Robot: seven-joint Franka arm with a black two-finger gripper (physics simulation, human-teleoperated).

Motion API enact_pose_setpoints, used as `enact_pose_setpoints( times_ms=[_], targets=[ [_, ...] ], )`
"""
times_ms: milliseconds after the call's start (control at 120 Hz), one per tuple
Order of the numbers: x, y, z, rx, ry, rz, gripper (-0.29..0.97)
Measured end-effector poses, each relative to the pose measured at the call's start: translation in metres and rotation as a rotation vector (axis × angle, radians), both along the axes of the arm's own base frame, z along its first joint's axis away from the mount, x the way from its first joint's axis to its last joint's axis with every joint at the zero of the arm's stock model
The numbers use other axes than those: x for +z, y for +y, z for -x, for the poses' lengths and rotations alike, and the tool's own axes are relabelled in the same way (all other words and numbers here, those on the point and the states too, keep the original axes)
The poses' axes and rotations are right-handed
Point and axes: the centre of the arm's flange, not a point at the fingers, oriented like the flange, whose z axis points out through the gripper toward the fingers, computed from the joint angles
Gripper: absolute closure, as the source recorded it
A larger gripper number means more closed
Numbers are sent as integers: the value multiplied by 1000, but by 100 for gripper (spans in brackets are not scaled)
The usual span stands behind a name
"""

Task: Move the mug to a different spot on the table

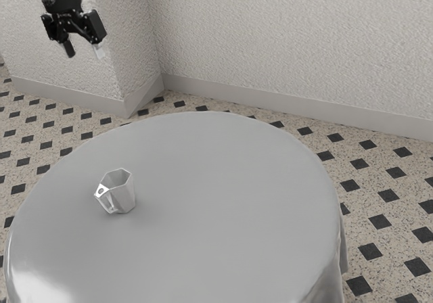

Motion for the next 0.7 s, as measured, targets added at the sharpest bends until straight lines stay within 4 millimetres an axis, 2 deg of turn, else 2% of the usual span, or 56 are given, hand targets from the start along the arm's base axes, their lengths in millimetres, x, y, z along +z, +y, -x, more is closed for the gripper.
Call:
enact_pose_setpoints(
  times_ms=[58,142,242,342,467,567,700],
  targets=[
    [-4,7,1,9,6,-7,2],
    [-8,5,2,3,13,-17,2],
    [-35,6,27,-5,49,16,2],
    [-85,13,63,14,95,45,2],
    [-164,28,97,70,120,58,2],
    [-221,25,112,87,117,49,2],
    [-273,21,122,117,95,40,2]
  ],
)
